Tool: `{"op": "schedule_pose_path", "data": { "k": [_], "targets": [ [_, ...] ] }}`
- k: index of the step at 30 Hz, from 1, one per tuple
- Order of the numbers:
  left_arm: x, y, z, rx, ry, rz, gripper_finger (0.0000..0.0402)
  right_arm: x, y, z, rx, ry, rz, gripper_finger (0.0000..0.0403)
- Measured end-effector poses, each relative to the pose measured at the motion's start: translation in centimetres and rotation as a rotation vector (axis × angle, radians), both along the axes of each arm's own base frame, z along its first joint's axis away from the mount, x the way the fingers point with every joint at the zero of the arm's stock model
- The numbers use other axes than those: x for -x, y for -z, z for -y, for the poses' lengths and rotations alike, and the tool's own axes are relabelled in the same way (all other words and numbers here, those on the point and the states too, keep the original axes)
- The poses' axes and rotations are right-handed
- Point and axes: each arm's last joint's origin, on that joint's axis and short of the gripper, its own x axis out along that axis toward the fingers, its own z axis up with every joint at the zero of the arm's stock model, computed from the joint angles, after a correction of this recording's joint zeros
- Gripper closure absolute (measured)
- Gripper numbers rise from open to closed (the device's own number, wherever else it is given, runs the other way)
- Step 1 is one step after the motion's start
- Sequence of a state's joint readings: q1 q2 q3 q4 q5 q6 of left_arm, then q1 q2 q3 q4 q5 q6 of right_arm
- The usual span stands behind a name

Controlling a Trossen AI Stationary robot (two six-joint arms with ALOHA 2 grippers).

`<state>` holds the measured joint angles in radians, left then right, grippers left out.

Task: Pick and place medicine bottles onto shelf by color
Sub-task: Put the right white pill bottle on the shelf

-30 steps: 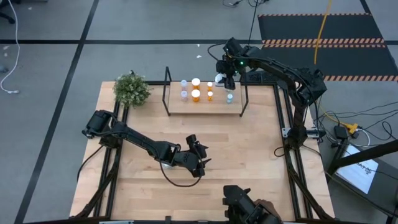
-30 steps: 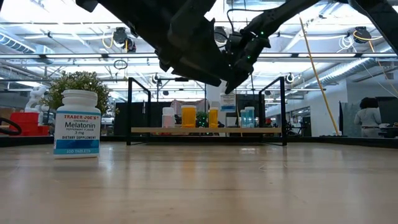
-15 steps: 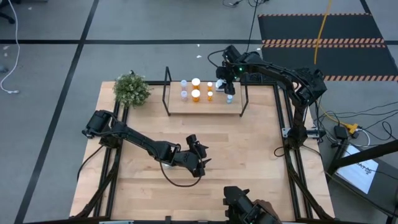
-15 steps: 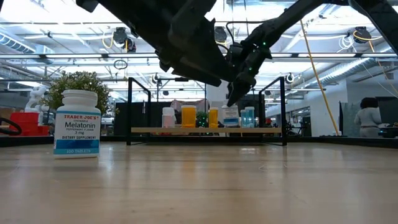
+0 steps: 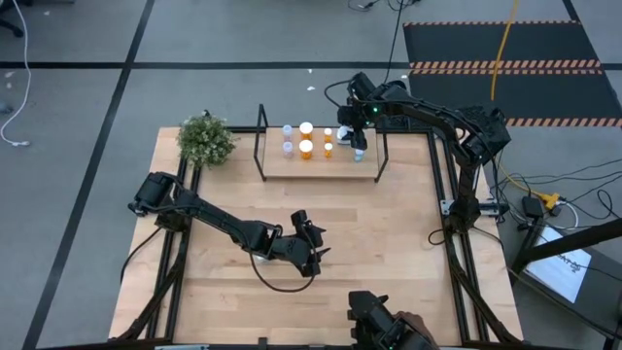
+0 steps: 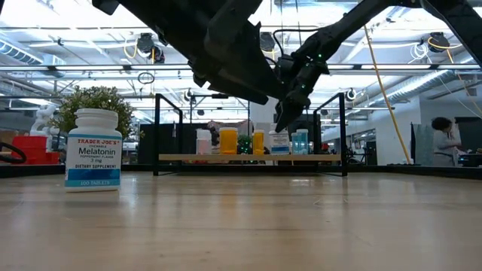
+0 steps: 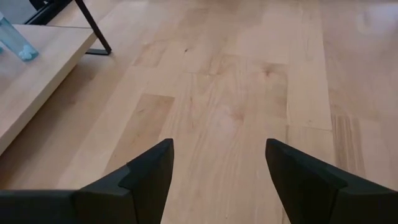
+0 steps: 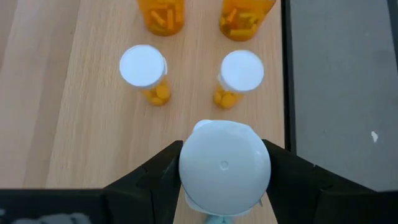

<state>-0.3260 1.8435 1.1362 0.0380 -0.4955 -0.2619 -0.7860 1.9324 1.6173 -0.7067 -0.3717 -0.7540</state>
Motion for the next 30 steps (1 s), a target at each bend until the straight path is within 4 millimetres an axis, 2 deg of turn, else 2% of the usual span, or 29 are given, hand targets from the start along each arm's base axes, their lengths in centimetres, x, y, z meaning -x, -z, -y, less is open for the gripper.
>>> {"op": "schedule_pose_path", "data": {
  "k": [7, 15, 30],
  "targets": [
    [0.0, 0.0, 0.0, 0.000, 0.000, 0.000, 0.0149, -0.1, 0.0, 0.2, 0.014, 0.007, 0.020, 0.0200],
    [0.1, 0.0, 0.2, -0.003, 0.007, -0.005, 0.0149, 0.2, 1.6, -0.1, 0.001, 0.007, 0.005, 0.0191],
    [0.2, 0.0, 0.4, -0.007, 0.015, -0.006, 0.0149, 0.1, 1.6, 0.0, 0.035, -0.024, 0.013, 0.0190]
  ]
}}
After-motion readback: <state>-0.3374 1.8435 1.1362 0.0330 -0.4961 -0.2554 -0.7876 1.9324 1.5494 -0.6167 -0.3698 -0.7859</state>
